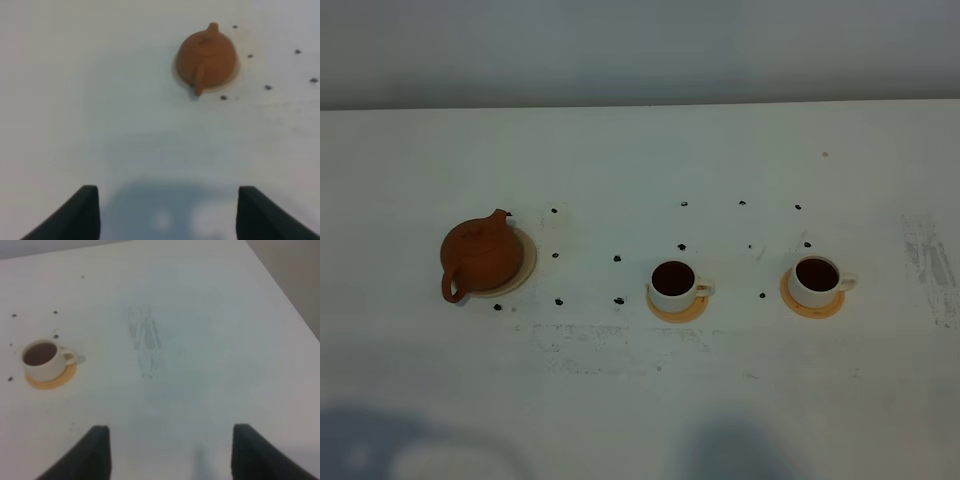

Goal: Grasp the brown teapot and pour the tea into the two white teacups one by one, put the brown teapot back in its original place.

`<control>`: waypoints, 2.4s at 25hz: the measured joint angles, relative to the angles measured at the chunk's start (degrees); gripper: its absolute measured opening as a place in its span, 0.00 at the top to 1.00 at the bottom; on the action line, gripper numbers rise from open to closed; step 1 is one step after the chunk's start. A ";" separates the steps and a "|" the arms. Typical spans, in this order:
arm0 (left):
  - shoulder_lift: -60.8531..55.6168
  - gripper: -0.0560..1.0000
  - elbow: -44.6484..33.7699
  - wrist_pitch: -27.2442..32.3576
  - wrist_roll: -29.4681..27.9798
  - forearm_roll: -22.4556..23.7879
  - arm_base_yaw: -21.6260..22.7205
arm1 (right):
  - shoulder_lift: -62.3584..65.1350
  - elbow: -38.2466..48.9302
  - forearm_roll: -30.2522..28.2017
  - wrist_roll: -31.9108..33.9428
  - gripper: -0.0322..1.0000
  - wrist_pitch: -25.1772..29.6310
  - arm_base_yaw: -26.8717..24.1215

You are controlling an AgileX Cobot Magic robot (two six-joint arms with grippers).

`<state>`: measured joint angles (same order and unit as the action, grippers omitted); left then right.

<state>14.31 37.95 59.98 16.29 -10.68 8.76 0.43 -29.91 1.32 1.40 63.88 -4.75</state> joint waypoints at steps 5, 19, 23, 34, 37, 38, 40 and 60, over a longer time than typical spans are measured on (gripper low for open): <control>-5.50 0.42 -4.20 1.36 -4.46 3.44 -3.37 | 0.00 0.00 0.00 -0.05 0.48 0.00 0.00; -13.63 0.42 -9.28 -0.90 -11.94 5.76 -7.51 | 0.00 0.00 0.00 0.00 0.48 0.00 0.00; -14.52 0.42 -10.80 -0.76 -12.47 5.76 -7.88 | 0.00 0.00 0.00 0.00 0.48 0.00 0.00; -14.52 0.42 -11.91 0.81 -15.10 7.50 -8.12 | 0.00 0.00 0.00 0.00 0.48 0.00 0.00; -14.52 0.42 -11.91 0.81 -15.42 7.62 -8.56 | 0.00 0.00 0.00 0.00 0.48 0.00 0.00; -14.52 0.42 -11.91 0.81 -15.54 7.76 -8.58 | 0.00 0.00 0.00 0.00 0.48 0.00 0.00; -14.52 0.42 -11.91 0.81 -15.60 8.04 -8.58 | 0.00 0.00 0.00 0.00 0.48 0.00 0.00; -14.52 0.42 -11.91 0.81 -15.72 8.23 -8.58 | 0.00 0.00 0.00 -0.04 0.48 0.00 0.00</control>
<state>-0.22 26.04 60.79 0.57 -2.45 0.18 0.43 -29.91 1.32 1.36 63.88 -4.75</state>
